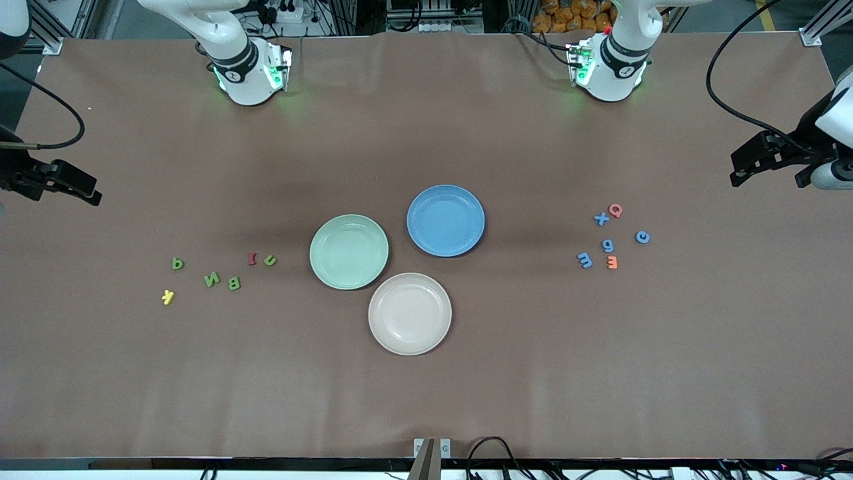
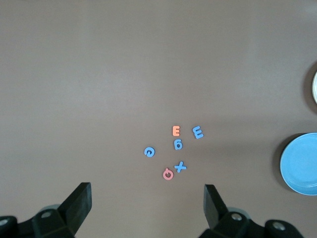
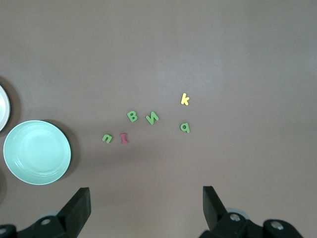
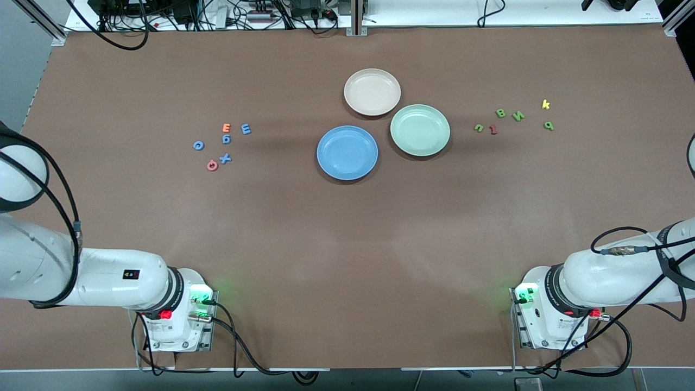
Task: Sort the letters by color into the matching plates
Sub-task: 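Move the left gripper to the blue letters while the right gripper reaches green letters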
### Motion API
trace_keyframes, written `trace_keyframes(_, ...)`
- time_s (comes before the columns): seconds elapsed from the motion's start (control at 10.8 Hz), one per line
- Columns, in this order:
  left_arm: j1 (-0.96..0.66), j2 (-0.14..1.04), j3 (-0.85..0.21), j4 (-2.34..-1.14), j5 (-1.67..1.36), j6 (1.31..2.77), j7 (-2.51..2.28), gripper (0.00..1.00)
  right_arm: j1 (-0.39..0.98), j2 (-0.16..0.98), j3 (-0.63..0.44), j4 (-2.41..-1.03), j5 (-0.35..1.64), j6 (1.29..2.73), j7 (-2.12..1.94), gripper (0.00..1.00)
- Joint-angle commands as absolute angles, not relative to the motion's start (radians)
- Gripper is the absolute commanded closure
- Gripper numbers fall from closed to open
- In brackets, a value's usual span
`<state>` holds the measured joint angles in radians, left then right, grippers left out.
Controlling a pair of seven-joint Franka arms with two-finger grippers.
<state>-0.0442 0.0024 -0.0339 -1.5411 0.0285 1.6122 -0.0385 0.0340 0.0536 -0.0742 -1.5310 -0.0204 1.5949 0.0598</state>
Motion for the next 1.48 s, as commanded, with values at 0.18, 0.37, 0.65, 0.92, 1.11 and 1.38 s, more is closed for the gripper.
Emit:
trace_keyframes(0.18,-0.041,0.014,-0.032,-1.529,0.017,1.621,-0.02,0.0,0.032,0.038,-0.074,-1.548,-0.008,1.597,0.048,0.0)
trace_keyframes(0.37,-0.038,0.023,-0.031,-1.534,-0.011,1.621,-0.021,0.0,0.031,0.038,-0.072,-1.548,-0.008,1.598,0.048,0.0)
trace_keyframes(0.65,-0.023,0.015,-0.031,-1.65,-0.048,1.705,-0.021,0.0,0.031,0.046,-0.072,-1.549,-0.008,1.6,0.048,0.0)
trace_keyframes(0.92,-0.025,-0.024,-0.032,-1.828,-0.046,1.865,-0.021,0.0,0.028,0.049,-0.072,-1.555,-0.008,1.601,0.048,0.0)
trace_keyframes(1.11,-0.026,-0.034,-0.034,-1.912,-0.034,1.942,-0.021,0.0,0.028,0.061,-0.074,-1.555,0.009,1.606,0.049,0.0)
trace_keyframes(1.38,-0.023,-0.044,-0.051,-2.028,0.003,2.052,-0.021,0.0,0.018,0.08,-0.074,-1.568,0.044,1.627,0.054,0.0)
